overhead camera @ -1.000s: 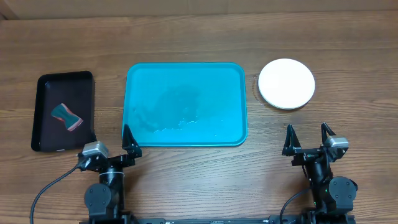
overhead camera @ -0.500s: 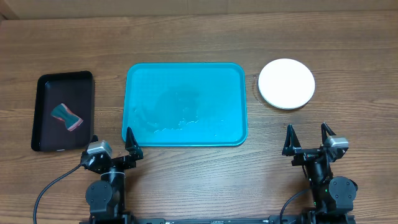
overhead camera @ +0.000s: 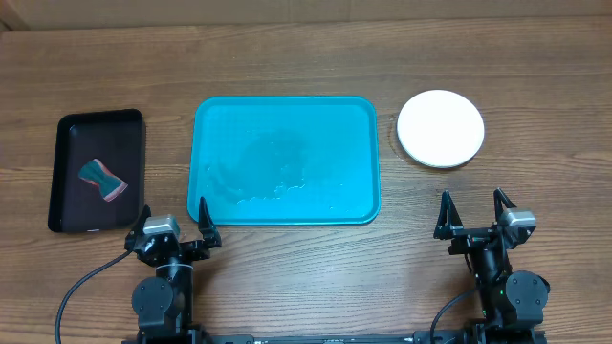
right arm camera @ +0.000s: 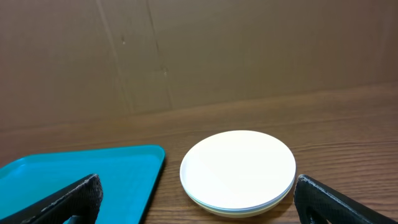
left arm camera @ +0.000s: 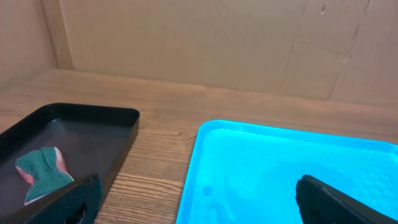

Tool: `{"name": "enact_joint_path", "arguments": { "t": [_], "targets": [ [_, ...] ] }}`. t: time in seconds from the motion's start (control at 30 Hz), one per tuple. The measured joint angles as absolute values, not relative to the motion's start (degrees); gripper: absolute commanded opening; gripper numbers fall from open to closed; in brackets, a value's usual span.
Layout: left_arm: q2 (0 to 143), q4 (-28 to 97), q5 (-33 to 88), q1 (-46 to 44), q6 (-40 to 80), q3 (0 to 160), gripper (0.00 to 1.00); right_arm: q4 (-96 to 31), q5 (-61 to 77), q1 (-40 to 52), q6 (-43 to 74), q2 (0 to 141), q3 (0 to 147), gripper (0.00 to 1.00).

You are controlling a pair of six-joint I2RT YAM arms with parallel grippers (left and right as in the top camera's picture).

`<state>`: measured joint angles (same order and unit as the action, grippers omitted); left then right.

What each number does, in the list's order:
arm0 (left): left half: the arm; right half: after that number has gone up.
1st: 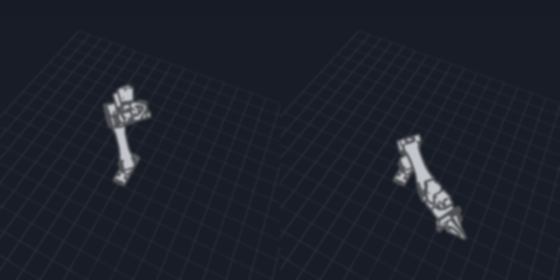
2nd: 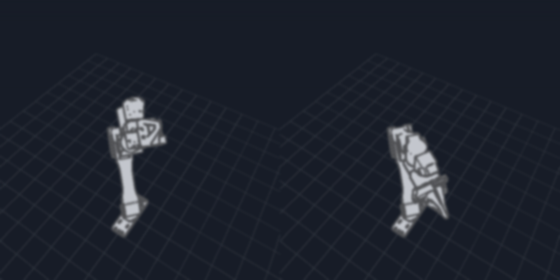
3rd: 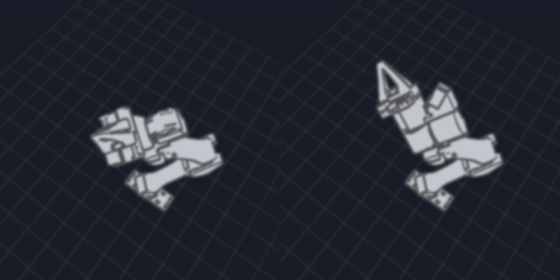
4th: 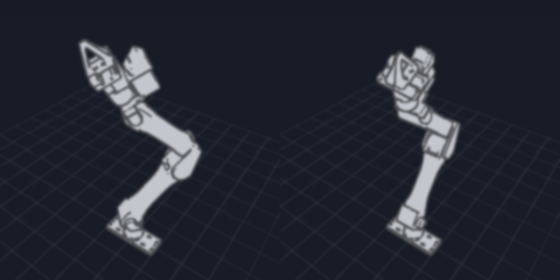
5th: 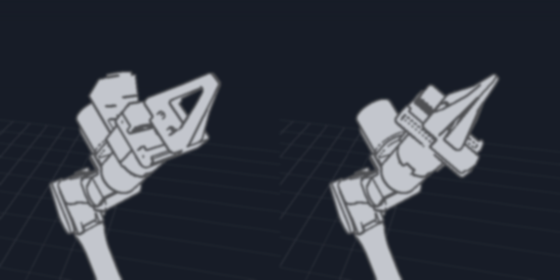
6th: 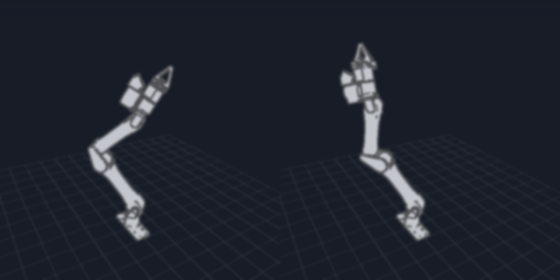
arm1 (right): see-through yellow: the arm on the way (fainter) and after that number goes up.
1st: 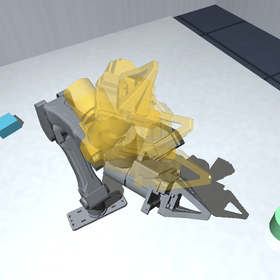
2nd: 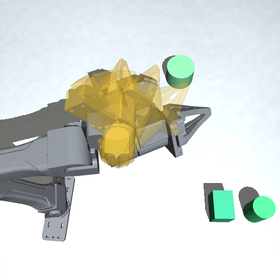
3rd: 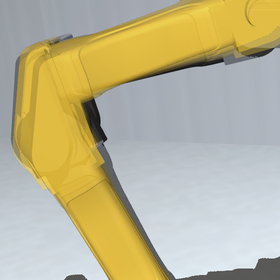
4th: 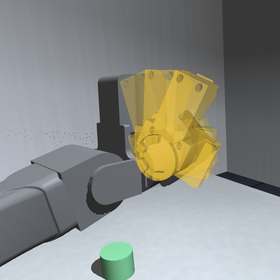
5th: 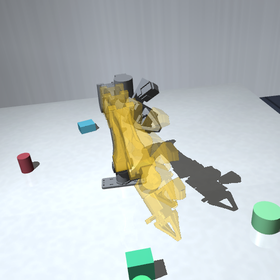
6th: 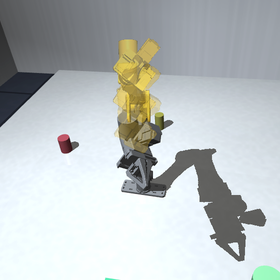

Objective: Clean dirty plates on tray and stack at the side

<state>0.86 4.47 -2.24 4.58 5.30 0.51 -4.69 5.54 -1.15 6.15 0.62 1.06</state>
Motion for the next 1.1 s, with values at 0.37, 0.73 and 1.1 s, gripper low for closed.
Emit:
{"name": "enact_joint_path", "arguments": {
  "t": [0.37, 0.73, 1.1],
  "targets": [
    [0.9, 4.5, -2.1, 4.6, 4.3, 0.5, 1.00, -4.7, 5.6, -1.1, 6.2, 0.6, 1.1, 1.00],
    [0.9, 4.5, -2.1, 4.6, 4.3, 0.5, 1.00, -4.7, 5.6, -1.1, 6.2, 0.6, 1.1, 1.00],
    [0.9, 4.5, -2.1, 4.6, 4.3, 0.5, 1.00, -4.7, 5.5, -1.1, 6.2, 0.6, 1.1, 1.00]
  ]
}}
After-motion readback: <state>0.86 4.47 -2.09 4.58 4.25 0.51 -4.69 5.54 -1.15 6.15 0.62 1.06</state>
